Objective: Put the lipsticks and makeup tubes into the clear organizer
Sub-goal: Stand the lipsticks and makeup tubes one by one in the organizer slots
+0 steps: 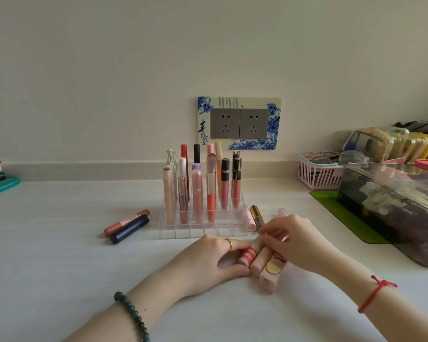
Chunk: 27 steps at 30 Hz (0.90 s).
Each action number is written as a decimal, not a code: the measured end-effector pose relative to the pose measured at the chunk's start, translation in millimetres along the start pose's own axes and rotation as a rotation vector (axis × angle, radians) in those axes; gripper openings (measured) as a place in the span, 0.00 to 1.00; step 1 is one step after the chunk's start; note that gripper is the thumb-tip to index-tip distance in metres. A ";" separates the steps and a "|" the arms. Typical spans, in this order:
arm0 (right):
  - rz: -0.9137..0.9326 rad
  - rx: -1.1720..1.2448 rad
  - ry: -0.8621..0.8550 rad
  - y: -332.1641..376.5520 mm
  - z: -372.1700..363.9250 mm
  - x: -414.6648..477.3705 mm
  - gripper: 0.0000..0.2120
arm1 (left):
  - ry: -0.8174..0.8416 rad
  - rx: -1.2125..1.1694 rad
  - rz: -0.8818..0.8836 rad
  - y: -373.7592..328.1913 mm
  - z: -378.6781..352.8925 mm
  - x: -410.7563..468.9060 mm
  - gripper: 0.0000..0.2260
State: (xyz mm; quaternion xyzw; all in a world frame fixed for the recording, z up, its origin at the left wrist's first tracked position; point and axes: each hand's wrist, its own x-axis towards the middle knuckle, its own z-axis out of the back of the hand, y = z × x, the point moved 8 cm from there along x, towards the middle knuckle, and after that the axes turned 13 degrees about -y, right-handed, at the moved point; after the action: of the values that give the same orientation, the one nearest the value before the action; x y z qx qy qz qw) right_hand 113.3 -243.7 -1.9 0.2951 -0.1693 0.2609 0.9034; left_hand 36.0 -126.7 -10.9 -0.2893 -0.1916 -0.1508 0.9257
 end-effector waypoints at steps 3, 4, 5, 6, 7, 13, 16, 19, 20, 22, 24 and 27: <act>0.001 -0.009 -0.007 1.5 0.0 -0.4 0.08 | 0.002 -0.005 0.012 -0.8 -0.8 -0.5 0.20; 0.001 -0.008 -0.009 2.1 0.2 -0.6 0.08 | -0.001 -0.003 0.014 -1.0 -0.6 -0.2 0.20; 0.002 -0.002 -0.012 3.3 0.9 -0.7 0.08 | -0.004 -0.003 0.017 -1.0 -0.7 0.1 0.20; 0.006 0.002 -0.015 4.5 1.7 -1.1 0.08 | -0.006 -0.005 0.023 -0.7 -0.6 0.2 0.19; 0.013 0.007 -0.022 6.1 2.9 -1.2 0.08 | -0.008 -0.007 0.028 -0.6 -0.2 0.3 0.19; -0.029 0.173 -0.128 12.4 13.8 -1.5 0.07 | -0.090 -0.039 0.037 -0.4 4.9 -0.3 0.17; -0.045 0.335 -0.197 18.1 21.6 -3.1 0.11 | -0.176 -0.080 0.055 0.5 12.7 0.1 0.21; -0.048 0.502 -0.261 26.4 30.4 -3.7 0.14 | -0.266 -0.170 0.067 -2.2 20.3 0.5 0.22; -0.048 0.554 -0.281 29.1 32.7 -3.6 0.15 | -0.303 -0.192 0.078 -2.3 23.2 0.3 0.22; -0.055 0.645 -0.321 33.6 36.2 -3.3 0.18 | -0.365 -0.229 0.104 -0.8 27.9 0.2 0.25; -0.064 0.708 -0.357 37.1 37.4 -2.3 0.19 | -0.408 -0.292 0.136 1.6 30.3 0.4 0.25; -0.064 0.747 -0.383 42.8 35.6 1.2 0.20 | -0.464 -0.410 0.199 7.6 31.8 1.0 0.23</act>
State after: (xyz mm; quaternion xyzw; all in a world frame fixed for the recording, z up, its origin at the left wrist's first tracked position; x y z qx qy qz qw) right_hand 84.5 -235.9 45.1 0.6507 -0.2185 0.2167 0.6942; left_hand 31.3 -102.0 10.0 -0.5139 -0.3338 -0.0252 0.7899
